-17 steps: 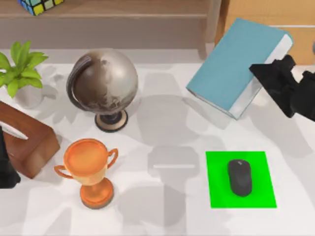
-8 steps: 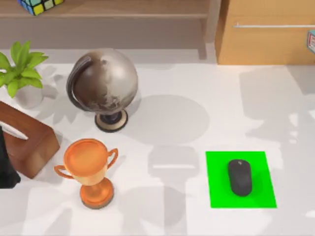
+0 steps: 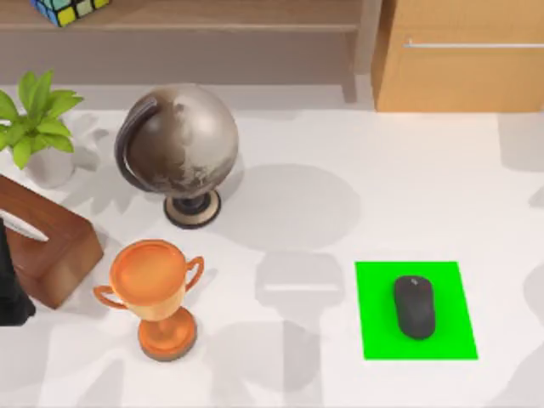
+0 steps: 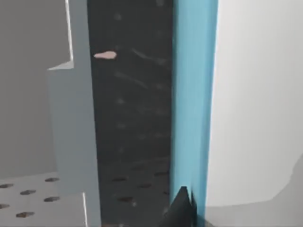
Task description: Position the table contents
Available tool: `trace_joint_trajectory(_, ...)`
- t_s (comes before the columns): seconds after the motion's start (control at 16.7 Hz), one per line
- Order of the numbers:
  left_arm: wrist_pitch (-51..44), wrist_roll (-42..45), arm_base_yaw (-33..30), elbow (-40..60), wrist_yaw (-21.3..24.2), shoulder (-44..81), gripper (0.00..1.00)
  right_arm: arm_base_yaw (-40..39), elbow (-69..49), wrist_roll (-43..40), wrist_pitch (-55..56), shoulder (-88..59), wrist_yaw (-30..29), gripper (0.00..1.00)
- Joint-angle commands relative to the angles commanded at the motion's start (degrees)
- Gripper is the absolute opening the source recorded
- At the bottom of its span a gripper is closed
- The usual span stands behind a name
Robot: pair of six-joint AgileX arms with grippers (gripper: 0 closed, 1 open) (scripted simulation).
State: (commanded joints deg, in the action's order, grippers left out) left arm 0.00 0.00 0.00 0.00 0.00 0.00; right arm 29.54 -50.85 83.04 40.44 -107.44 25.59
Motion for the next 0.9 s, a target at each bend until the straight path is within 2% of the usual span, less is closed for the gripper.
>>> trace_joint_trajectory(0.42,0.00,0.00,0.00,0.00,0.00,0.00,1.00,-0.30,-0.21,0.20,0.01,-0.33,-0.09,0.00)
trace_joint_trajectory(0.9,0.00,0.00,0.00,0.00,0.00,0.00,1.00,-2.02,-6.66,0.69,-0.87,-5.60,-2.06,0.00)
